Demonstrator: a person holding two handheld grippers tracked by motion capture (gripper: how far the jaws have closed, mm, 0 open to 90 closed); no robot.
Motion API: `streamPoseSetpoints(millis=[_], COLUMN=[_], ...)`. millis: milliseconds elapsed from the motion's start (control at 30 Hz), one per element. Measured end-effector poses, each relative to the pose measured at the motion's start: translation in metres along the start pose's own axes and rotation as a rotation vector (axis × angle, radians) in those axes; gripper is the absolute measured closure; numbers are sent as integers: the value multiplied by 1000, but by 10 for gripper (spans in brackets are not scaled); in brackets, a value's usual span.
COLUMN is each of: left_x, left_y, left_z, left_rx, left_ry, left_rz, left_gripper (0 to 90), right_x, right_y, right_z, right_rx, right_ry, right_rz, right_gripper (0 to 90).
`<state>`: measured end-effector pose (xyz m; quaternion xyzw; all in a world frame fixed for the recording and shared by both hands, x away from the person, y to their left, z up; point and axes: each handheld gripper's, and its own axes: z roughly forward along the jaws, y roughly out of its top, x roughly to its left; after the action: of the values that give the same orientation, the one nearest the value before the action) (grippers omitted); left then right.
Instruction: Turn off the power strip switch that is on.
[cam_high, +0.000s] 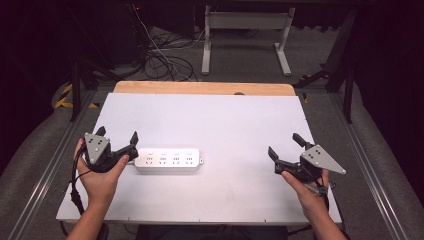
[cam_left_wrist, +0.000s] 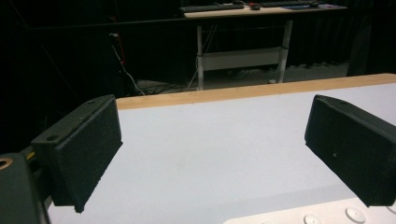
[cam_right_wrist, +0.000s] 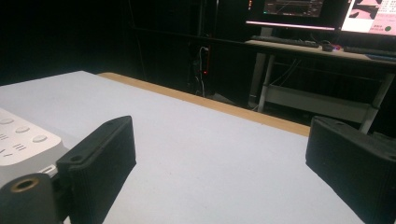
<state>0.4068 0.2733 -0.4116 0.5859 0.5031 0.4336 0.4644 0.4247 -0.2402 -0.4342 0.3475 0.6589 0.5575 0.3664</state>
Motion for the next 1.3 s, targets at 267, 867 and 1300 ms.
streamPoseSetpoints(millis=[267, 867, 1300], left_x=[0, 1, 3], left_y=[-1, -2, -3], left_z=[1, 2, 0], left_rx=[5, 22, 33], left_ry=[-7, -18, -22], left_rz=[2, -3, -21], left_gripper=[44, 39, 41], right_x=[-1, -1, 0], right_y=[0, -1, 0], right_z=[-1, -1, 2], right_rx=[-3, 9, 9], right_ry=[-7, 2, 11], right_rz=[5, 8, 3], right_gripper=[28, 37, 41])
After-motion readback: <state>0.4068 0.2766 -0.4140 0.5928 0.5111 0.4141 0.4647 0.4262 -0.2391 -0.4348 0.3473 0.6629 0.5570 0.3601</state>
